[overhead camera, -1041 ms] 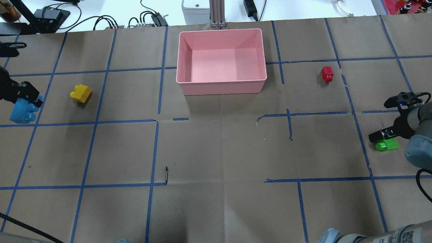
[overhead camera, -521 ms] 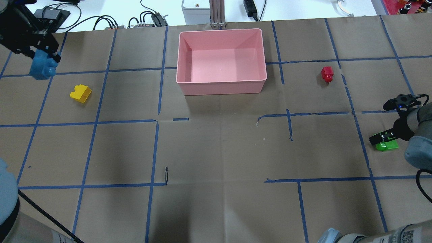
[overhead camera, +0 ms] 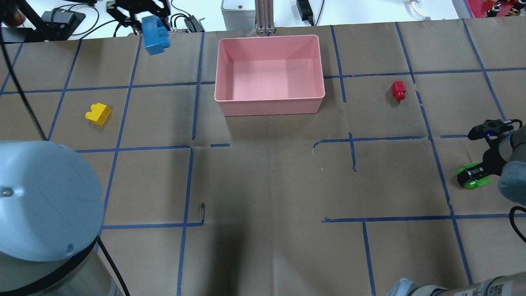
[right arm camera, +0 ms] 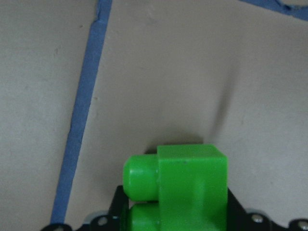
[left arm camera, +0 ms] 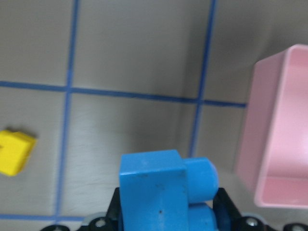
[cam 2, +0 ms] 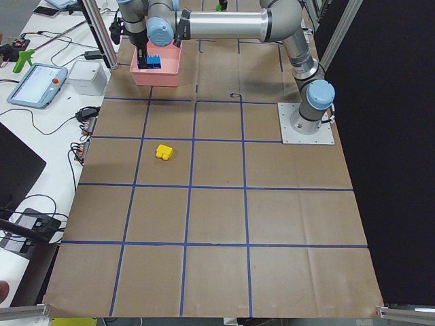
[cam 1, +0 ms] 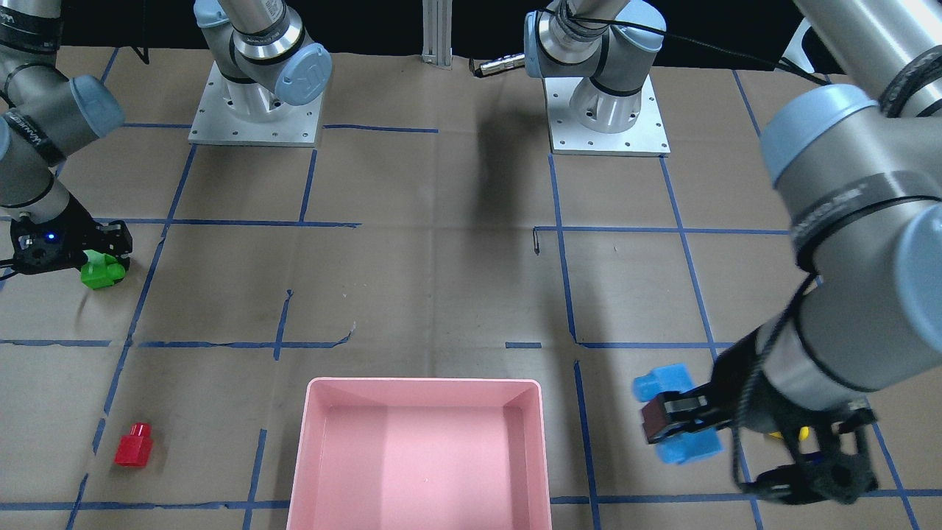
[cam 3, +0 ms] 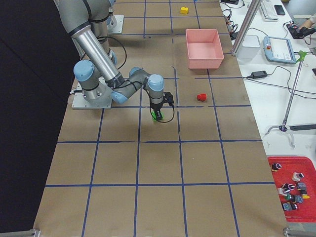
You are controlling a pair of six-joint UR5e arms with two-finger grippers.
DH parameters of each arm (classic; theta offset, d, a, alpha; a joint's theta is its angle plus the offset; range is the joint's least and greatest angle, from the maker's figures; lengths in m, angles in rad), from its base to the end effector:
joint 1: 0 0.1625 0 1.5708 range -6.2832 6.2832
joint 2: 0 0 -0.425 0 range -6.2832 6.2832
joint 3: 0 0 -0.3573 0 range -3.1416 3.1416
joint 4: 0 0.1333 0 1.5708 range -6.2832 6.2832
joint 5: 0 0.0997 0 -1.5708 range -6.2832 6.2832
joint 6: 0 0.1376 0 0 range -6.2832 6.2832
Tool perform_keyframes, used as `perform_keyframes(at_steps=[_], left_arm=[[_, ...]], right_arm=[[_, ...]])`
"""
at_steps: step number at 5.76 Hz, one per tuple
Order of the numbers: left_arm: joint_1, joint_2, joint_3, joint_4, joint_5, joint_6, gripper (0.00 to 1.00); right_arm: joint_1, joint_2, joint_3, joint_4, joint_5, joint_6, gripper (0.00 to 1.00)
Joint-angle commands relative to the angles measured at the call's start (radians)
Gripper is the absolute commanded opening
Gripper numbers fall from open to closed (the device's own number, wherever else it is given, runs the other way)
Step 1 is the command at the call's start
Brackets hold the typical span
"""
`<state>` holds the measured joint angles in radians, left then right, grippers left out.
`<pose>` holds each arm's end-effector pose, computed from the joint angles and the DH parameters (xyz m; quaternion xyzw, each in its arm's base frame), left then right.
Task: Put all blocks into box
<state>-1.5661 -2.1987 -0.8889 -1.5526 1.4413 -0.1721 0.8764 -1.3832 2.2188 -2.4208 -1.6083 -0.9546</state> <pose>-0.1477 -0.7164 0.3968 0.0857 -0.9936 0.0305 0.0674 -0.1707 -0.4052 0.1790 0.1296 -0.9914 -0.0089 0.0180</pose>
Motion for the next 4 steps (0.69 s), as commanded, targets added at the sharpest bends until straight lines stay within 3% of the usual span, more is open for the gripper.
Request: perform_keyframes(at_steps=[1,3,4], left_arm=[[-0.159,-0.128,0.071,0.087,0.057,-0.199,0.27],[-0.215,-0.237,0.042,0.208,0.079,-0.224,0.27],[-0.216,-0.224,0.018,0.209,0.076,-0.219,0.45]], right_arm=[[0.033,-0.054,-0.188,0.273,-0.025,0.000,0.04],[0.169,-0.057,-0.357,0.374,-0.092,0.020,0.04],[0.243,-0.054,-0.446,0.440,-0.113,0.092,0.04]])
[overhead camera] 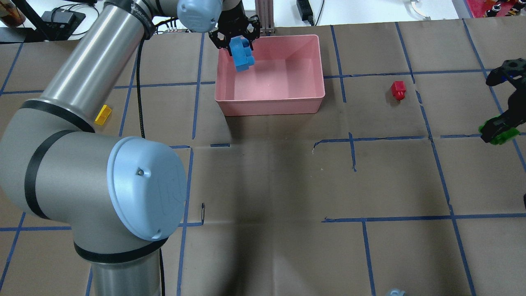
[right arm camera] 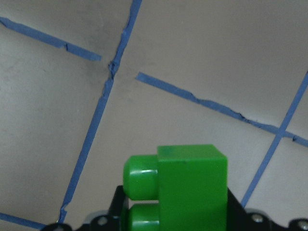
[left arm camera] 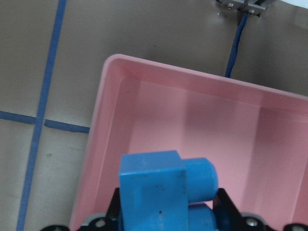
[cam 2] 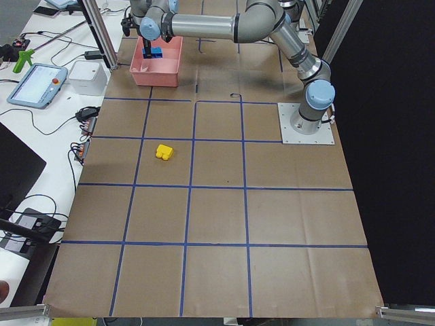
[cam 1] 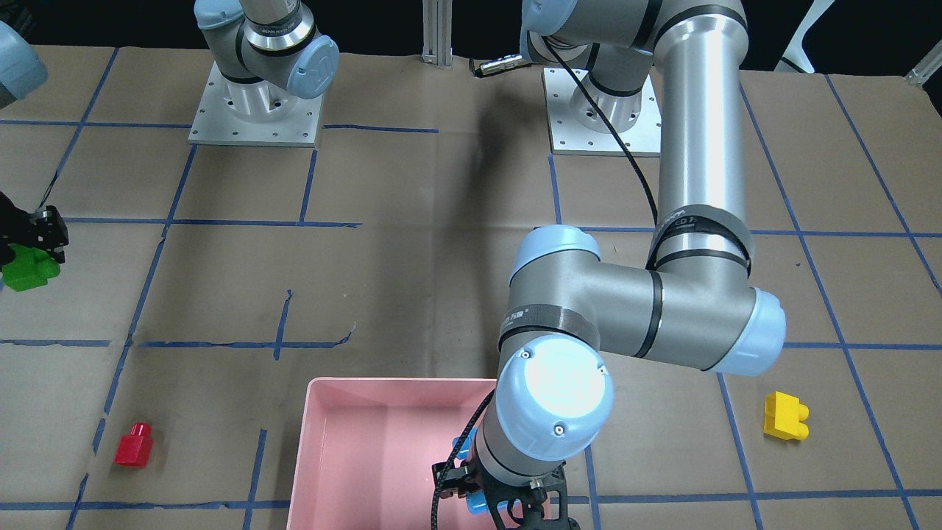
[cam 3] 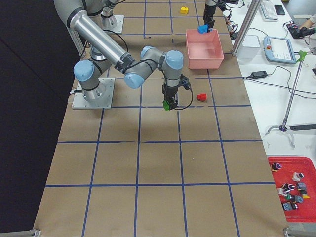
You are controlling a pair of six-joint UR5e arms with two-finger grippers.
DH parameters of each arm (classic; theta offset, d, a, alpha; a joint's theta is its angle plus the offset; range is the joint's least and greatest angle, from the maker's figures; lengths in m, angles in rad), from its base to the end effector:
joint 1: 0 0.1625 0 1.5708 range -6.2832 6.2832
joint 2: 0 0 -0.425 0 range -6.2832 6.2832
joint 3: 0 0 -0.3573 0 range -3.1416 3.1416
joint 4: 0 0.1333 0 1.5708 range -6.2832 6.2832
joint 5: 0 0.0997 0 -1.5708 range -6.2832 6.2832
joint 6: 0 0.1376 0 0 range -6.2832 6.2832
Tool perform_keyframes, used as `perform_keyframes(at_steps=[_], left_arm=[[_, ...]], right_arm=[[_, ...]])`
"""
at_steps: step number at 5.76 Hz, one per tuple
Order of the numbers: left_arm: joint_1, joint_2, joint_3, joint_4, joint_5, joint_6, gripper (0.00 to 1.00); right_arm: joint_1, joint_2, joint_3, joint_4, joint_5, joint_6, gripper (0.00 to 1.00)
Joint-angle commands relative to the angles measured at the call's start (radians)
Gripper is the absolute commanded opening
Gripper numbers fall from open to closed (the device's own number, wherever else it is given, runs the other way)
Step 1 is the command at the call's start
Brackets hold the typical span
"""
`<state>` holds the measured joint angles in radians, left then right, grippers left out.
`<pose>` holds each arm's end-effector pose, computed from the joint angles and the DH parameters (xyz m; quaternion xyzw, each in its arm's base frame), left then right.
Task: Put all blocks into box
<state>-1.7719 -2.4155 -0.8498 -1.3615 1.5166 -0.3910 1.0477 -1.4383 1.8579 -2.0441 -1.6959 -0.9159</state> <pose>-0.2944 -0.7395 0.2722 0.0935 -0.9943 0.0330 0.0384 -0.1439 -0.4819 0.3072 0.1930 -0.9788 -0.0210 0.0647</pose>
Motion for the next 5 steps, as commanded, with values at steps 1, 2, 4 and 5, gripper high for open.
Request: perform_keyframes(at_steps=[1,2,4,5], left_arm=[[-0.011,0.007,-0.034,0.019,0.005,-0.002,0.98],[-0.003,0.045,-0.034,0.007,0.014,0.001,0.99],[0.056,0.169,-0.035,-0.080,0.063,0.029,0.99],[0.139,0.229,-0.041,-0.150,0.063,0.149,0.99]], right_arm=[[0.150,0.004,-0.161,0.091,-0.027,0.166,0.04],[0.208,0.004,-0.183,0.126,-0.027,0.261,0.04],[0.288,-0.004,-0.187,0.142,-0.016,0.443,0.05],[0.343,-0.005,-0.204,0.144,-0.014,0.533,0.05]])
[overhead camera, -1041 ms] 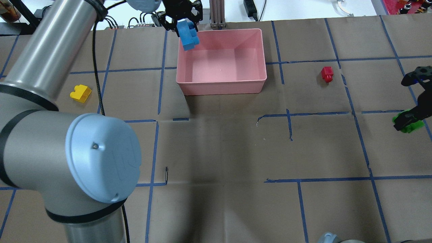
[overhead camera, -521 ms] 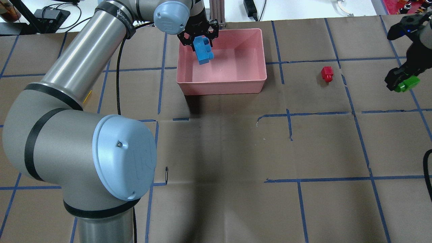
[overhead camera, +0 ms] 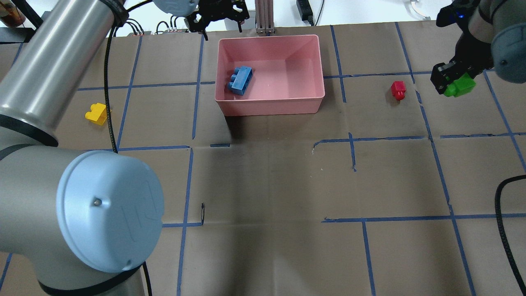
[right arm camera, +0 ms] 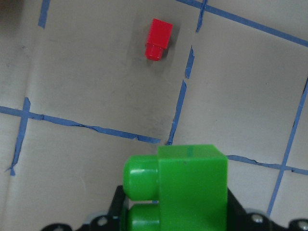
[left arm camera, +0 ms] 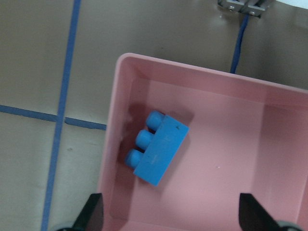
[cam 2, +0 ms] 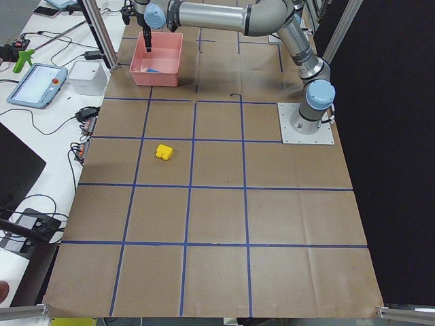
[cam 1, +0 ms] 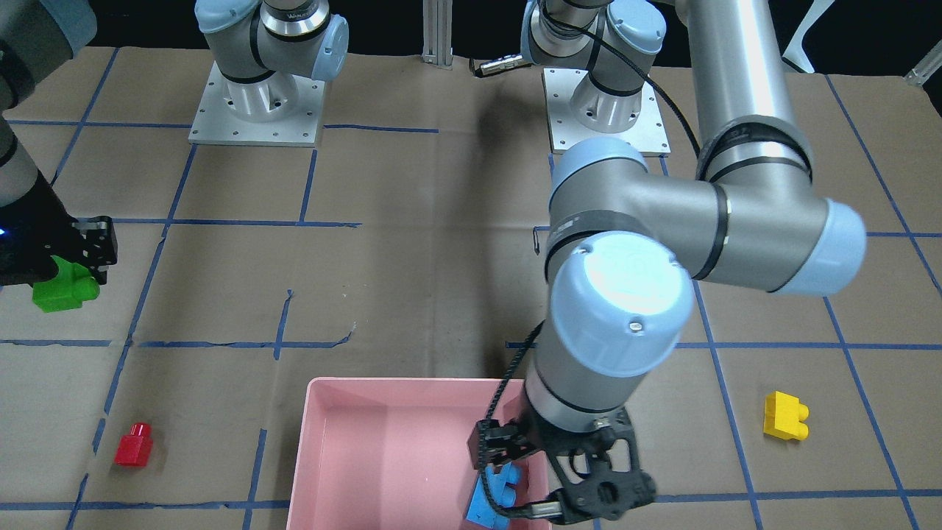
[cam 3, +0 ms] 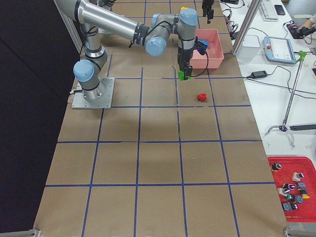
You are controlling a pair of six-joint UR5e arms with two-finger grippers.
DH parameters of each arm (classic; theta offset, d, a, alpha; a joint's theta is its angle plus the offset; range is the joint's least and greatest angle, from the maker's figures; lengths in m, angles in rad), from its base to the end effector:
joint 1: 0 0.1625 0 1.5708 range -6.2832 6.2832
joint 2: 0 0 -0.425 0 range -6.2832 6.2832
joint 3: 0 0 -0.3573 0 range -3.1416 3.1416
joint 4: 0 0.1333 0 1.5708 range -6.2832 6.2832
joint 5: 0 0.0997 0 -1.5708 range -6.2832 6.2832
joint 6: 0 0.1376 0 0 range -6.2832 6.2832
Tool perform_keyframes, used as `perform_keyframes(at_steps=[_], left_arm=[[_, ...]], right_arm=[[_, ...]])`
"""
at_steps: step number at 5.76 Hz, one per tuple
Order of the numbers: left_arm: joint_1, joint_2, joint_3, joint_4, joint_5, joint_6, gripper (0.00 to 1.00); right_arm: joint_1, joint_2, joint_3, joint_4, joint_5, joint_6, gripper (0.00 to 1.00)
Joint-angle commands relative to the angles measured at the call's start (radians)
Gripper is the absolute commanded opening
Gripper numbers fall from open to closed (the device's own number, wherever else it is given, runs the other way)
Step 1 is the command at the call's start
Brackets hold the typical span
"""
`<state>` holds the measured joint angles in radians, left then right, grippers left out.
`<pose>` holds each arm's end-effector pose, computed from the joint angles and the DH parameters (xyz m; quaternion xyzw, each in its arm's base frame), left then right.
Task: Put all blocks into box
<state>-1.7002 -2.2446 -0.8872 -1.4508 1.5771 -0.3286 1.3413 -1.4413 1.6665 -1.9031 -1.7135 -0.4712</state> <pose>-0.2267 -0.7159 0.3746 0.0994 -0.9929 0.0639 0.0117 -0.0068 -0.5292 0.3794 0.1163 -0.9892 0.0257 0.0852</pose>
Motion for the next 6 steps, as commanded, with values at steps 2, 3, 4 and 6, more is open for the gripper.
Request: perform_keyframes(at_steps=[2,3,4,6], left_arm=[[0.260,0.138,-0.050,-0.140,0.004,0.379,0.99],[0.328,0.157,-0.082,-0.137,0.006,0.510,0.99],[0.411,0.158,-0.093,-0.138,0.001,0.652,0.99],[0.566,0.108,-0.096,-0.125,-0.009,1.067,0.99]], right_arm=[[0.203,0.009,-0.059,-0.002,0.027,0.339,0.05],[0.282,0.040,-0.095,-0.017,0.134,0.439,0.05],[0.359,0.111,-0.155,-0.051,0.176,0.466,0.05],[0.476,0.382,-0.398,-0.067,0.158,0.451,0.05]])
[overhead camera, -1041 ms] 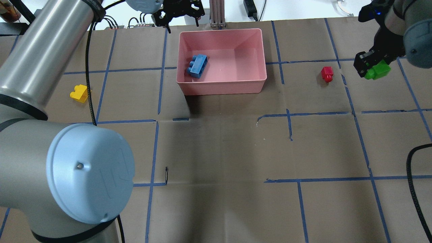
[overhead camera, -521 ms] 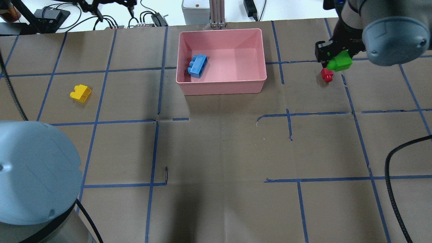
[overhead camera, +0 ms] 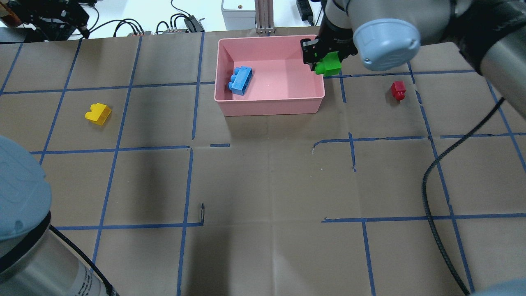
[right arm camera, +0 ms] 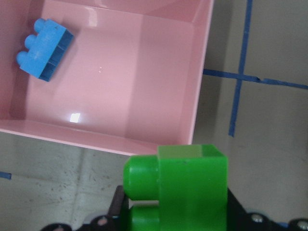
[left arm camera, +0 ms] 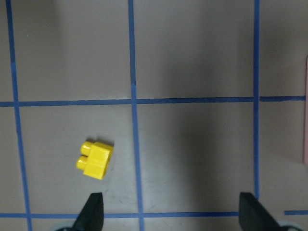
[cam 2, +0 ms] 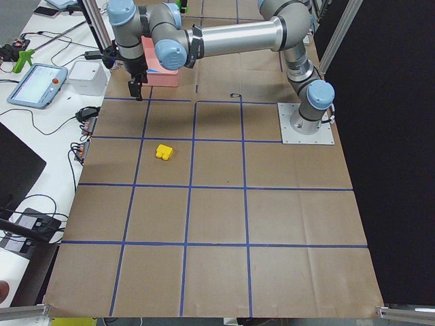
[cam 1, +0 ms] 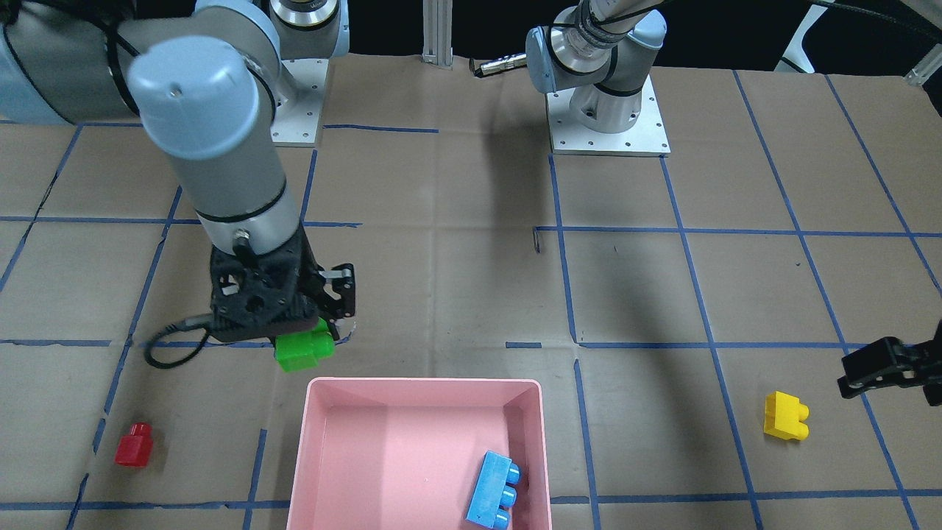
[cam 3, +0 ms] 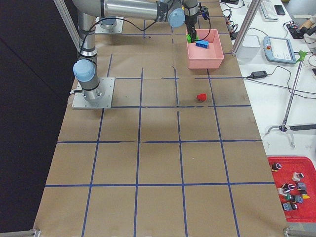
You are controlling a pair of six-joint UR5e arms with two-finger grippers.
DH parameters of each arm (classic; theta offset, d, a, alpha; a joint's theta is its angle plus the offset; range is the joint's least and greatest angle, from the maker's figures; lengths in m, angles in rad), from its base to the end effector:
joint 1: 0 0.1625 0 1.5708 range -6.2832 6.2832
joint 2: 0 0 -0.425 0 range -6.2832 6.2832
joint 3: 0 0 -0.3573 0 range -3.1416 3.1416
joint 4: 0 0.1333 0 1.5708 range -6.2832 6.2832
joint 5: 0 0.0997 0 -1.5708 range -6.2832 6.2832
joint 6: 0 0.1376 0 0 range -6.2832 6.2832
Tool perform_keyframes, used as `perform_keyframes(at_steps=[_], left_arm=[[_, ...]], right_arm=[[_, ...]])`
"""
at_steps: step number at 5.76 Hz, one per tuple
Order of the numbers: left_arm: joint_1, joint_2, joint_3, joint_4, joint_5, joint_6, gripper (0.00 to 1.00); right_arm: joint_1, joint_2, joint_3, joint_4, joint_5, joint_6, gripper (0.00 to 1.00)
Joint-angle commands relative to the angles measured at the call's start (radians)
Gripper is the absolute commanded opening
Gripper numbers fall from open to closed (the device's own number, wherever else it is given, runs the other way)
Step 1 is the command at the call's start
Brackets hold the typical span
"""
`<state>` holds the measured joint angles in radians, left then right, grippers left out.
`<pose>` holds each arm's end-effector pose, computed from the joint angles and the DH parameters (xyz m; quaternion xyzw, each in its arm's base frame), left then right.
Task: Put all blocks into box
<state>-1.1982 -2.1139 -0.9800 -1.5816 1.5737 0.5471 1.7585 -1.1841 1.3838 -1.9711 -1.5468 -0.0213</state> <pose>0.1242 -0.6829 0.4096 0.0871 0.9960 -0.0159 0.0095 0.2528 -0.5989 0.3703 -0.1050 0.9893 -0.0988 0.0202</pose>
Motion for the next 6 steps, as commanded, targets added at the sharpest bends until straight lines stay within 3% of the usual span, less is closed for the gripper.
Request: perform_keyframes(at_steps=[1,3,4,5,6], left_arm=[[0.069,-0.055,-0.003,0.026,-0.004,0.344,0.99],[0.069,-0.124,-0.073,0.130,-0.042,0.388,0.99],[0.071,-0.133,-0.191,0.297,-0.046,0.389,0.99],[0.086,-0.133,-0.323,0.454,-0.046,0.389,0.99],[0.109,-0.133,-0.400,0.539,-0.049,0.384,0.99]], right_arm=[[0.117,0.244,-0.250,0.006,-0.078,0.000,0.05],[0.125,0.319,-0.357,0.046,-0.087,-0.025,0.12],[0.119,0.336,-0.359,0.031,-0.091,-0.084,0.72],[0.119,0.336,-0.359,0.032,-0.096,-0.086,0.95],[0.114,0.337,-0.359,0.031,-0.093,-0.091,0.99]])
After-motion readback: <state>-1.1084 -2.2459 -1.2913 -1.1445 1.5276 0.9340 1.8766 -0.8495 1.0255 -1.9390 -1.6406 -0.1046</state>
